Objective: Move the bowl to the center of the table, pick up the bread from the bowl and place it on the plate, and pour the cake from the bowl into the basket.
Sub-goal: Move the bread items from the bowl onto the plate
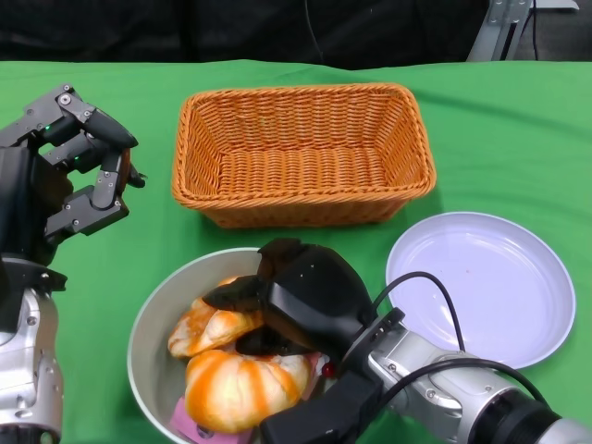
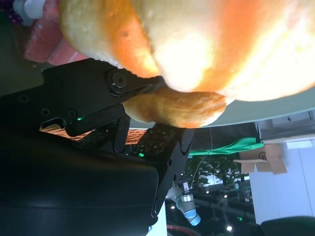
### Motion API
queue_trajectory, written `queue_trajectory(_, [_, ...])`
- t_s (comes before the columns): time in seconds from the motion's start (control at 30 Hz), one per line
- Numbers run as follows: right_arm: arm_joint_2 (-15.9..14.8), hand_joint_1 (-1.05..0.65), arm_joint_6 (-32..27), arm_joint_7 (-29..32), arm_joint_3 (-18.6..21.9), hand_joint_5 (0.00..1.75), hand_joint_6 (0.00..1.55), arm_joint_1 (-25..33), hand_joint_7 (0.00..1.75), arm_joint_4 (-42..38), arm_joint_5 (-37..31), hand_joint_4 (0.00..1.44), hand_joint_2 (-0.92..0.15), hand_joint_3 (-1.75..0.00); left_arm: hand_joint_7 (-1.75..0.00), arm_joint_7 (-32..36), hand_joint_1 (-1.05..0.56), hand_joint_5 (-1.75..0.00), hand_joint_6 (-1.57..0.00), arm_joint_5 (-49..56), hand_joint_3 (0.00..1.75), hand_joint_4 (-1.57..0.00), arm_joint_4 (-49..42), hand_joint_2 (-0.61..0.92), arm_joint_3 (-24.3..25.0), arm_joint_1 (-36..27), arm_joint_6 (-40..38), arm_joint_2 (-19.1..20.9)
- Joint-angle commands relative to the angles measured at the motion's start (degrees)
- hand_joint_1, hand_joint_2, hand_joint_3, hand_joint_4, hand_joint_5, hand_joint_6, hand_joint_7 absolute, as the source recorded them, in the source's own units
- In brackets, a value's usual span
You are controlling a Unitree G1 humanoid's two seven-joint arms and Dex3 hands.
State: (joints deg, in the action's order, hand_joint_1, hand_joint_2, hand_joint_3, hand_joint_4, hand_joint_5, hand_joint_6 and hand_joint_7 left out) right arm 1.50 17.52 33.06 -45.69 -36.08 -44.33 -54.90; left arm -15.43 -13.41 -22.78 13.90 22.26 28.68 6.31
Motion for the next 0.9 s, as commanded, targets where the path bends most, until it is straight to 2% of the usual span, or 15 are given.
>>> queue_trajectory(0.03, [-0.86,-0.35,0.37,1.23,-0.81,1.13,1.05,0.88,0.12,-2.60,-0.66,0.73,-0.92,-0.07,-1.28,0.70,-0.04,-1.54,-0.81,0.14,1.07,-0.81,-0.81,0.60,0.29,0.07,1.31,0.54])
queue_trajectory(0.1, [-1.01,-0.33,0.45,2.83,-0.75,1.20,1.05,0.65,0.14,-2.81,-0.84,0.71,-0.92,-0.07,-1.28,0.52,-0.05,-1.54,-0.82,0.06,1.07,-0.82,-1.32,0.60,0.29,0.21,1.63,0.57])
queue_trajectory(0.3, [-2.31,-0.30,-1.02,4.60,-0.42,1.25,1.04,0.00,0.16,-1.67,-1.73,0.69,-0.92,-0.08,-1.27,1.02,-0.05,-1.53,-0.82,0.31,1.06,-0.82,-1.72,0.58,0.40,0.20,1.96,0.64])
queue_trajectory(0.57, [-3.74,-0.35,-6.53,4.73,0.34,1.11,1.05,0.91,0.15,2.48,-3.61,0.76,-0.92,-0.02,-1.26,0.96,-0.05,-1.52,-0.83,0.62,1.10,-0.82,-2.25,0.58,0.45,0.24,2.27,0.98])
queue_trajectory(0.7, [-4.12,-0.36,-7.73,5.42,0.46,1.11,1.07,1.02,0.14,3.51,-4.34,0.80,-0.91,0.00,-1.25,0.58,-0.05,-1.53,-0.83,-0.02,1.10,-0.82,-2.28,0.57,0.47,0.21,1.81,0.92])
queue_trajectory(0.9, [-4.47,-0.34,-8.37,7.13,0.94,1.27,1.09,1.30,0.14,4.78,-4.46,0.77,-0.91,0.00,-1.26,0.39,-0.05,-1.52,-0.82,0.65,1.10,-0.81,-3.02,0.58,0.17,0.28,3.01,1.20])
